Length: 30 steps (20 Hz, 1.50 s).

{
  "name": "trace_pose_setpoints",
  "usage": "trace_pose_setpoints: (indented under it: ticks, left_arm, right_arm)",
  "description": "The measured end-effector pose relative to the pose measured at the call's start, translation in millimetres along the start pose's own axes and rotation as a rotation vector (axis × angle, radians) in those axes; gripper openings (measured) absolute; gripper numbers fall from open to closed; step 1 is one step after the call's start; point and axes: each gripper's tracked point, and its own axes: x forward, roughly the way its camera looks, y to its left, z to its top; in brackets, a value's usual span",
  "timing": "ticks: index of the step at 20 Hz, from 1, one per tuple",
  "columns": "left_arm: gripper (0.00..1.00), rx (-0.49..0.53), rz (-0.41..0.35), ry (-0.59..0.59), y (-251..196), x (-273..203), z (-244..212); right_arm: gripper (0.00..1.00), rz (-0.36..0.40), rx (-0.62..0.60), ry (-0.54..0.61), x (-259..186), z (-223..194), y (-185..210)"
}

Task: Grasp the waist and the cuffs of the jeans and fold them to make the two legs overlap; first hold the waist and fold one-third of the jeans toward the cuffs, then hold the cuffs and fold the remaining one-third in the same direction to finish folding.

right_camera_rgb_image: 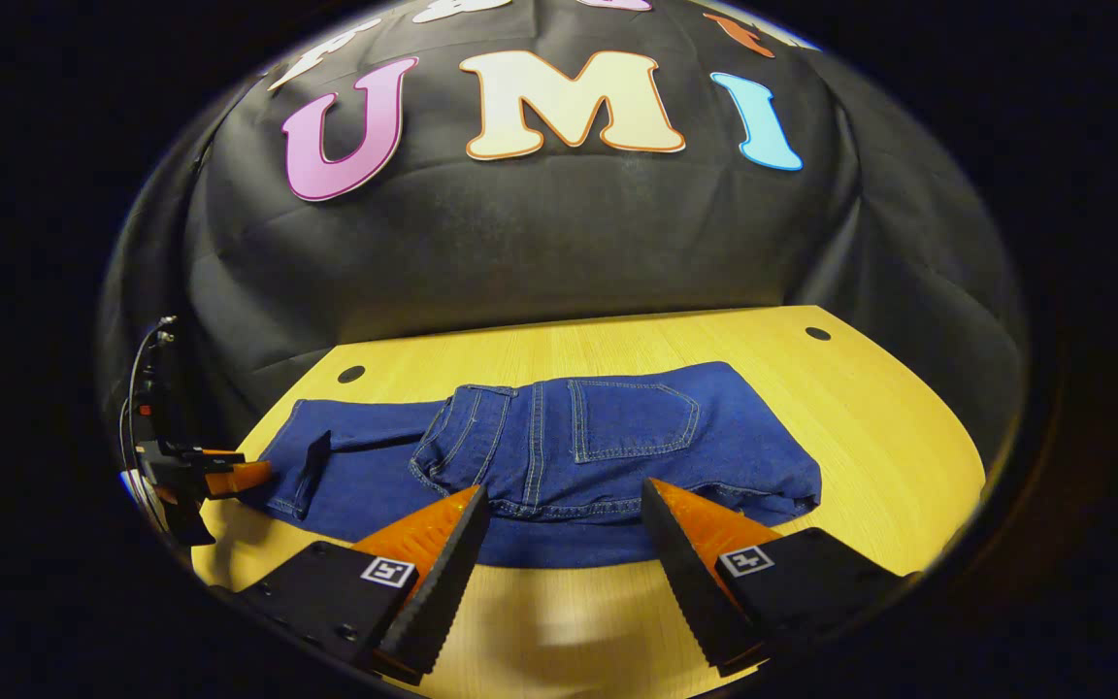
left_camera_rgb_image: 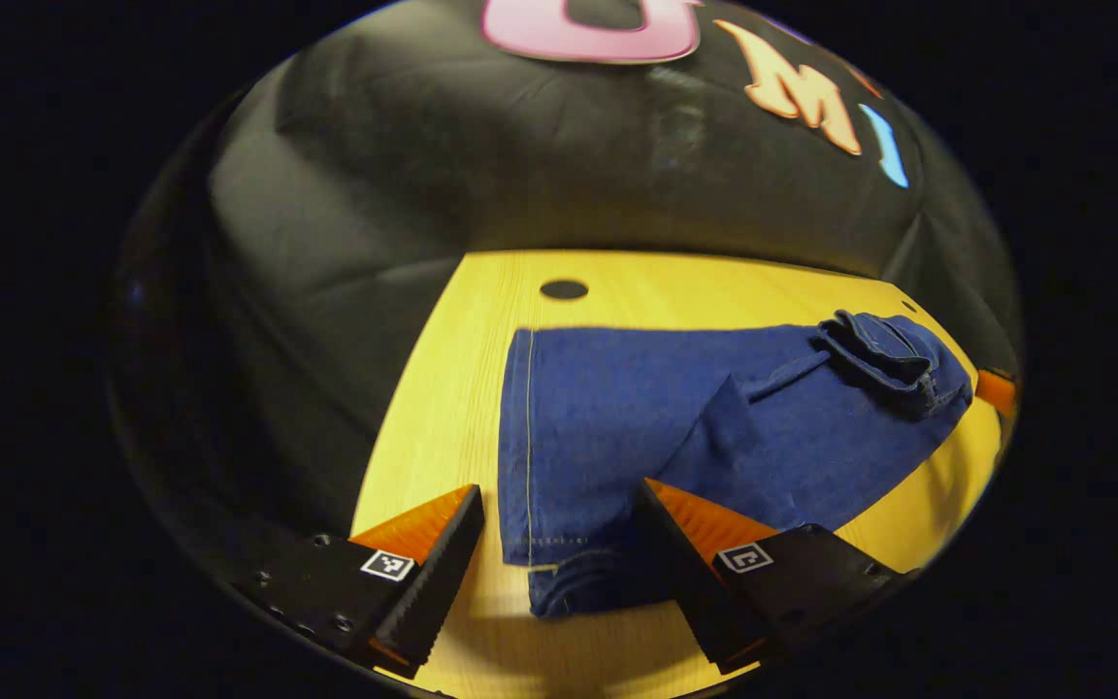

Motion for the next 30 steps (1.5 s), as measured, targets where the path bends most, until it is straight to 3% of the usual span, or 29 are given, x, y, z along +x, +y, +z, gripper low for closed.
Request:
trace_pose_setpoints:
  ticks: [1,4,5,6,8,9,10,12,14,15,18,19,20,27,30]
  left_arm:
    - [0.97,0.007,-0.019,-0.044,-3,-5,13]
    - [0.95,0.029,-0.062,0.005,-16,6,5]
    - [0.74,0.032,-0.092,0.028,-26,6,5]
    - [0.53,0.024,-0.128,0.027,-36,3,7]
    - [0.11,0.006,-0.117,0.049,-34,3,6]
    - [0.1,-0.034,-0.116,0.04,-33,4,11]
    - [0.01,-0.092,-0.125,0.077,-35,5,10]
    - [0.0,-0.205,-0.161,0.085,-38,-5,25]
    - [0.0,-0.288,-0.218,0.041,-52,-22,50]
    - [0.0,-0.303,-0.242,0.021,-60,-30,63]
    - [0.0,-0.316,-0.303,-0.043,-98,-51,102]
    - [0.0,-0.313,-0.321,-0.051,-115,-58,110]
    - [0.0,-0.299,-0.339,-0.076,-135,-62,123]
    - [0.0,-0.192,-0.505,-0.2,-293,-93,201]
    - [0.0,-0.115,-0.557,-0.188,-359,-88,201]
  right_arm:
    - [0.98,0.003,-0.001,0.001,0,0,-2]
    - [0.98,-0.007,-0.001,-0.005,3,3,-11]
    - [0.92,-0.011,0.005,-0.013,2,6,-13]
    - [0.98,-0.01,0.013,-0.021,0,8,-13]
    - [0.98,-0.012,0.016,-0.028,-3,11,-15]
    - [0.98,-0.015,0.016,-0.032,-4,13,-17]
    - [0.98,-0.015,0.019,-0.043,-7,17,-19]
    - [0.92,-0.005,0.026,-0.062,-13,24,-21]
    - [0.92,-0.002,0.028,-0.078,-20,30,-28]
    - [0.98,0.005,0.03,-0.091,-24,34,-32]
    - [0.92,0.029,0.039,-0.122,-35,41,-47]
    - [0.92,0.036,0.042,-0.126,-39,41,-54]
    - [0.98,0.045,0.046,-0.128,-43,41,-62]
    - [0.97,0.053,0.052,-0.156,-78,44,-127]
    - [0.97,0.034,0.071,-0.162,-92,42,-154]
